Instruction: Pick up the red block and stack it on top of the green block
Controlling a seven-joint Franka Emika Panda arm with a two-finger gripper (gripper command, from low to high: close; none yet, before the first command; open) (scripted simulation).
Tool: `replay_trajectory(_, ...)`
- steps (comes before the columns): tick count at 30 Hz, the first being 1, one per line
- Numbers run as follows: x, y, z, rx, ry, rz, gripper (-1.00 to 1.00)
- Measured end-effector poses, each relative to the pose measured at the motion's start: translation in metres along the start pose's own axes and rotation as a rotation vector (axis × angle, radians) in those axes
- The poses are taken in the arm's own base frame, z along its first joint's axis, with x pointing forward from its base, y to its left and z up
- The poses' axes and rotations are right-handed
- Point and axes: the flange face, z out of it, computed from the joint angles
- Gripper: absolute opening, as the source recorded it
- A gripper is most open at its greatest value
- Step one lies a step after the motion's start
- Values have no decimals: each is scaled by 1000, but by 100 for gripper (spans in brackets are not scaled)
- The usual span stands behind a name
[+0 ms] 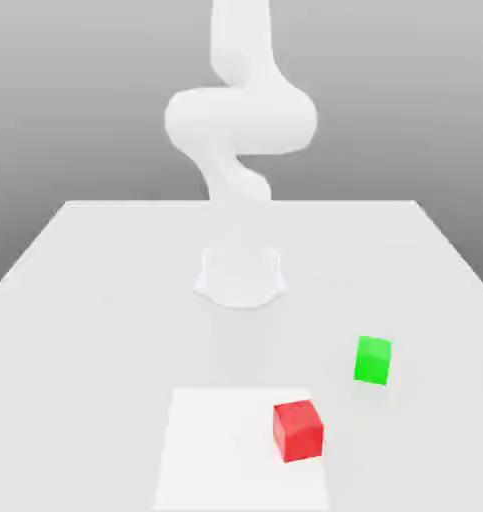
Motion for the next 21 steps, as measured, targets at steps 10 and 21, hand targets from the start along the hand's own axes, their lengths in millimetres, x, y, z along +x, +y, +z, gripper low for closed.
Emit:
replay_trajectory(10, -85, 38, 214, -212, -267, -101, 0)
replay_trajectory(21, -234, 144, 356, -432, -546, -218, 0)
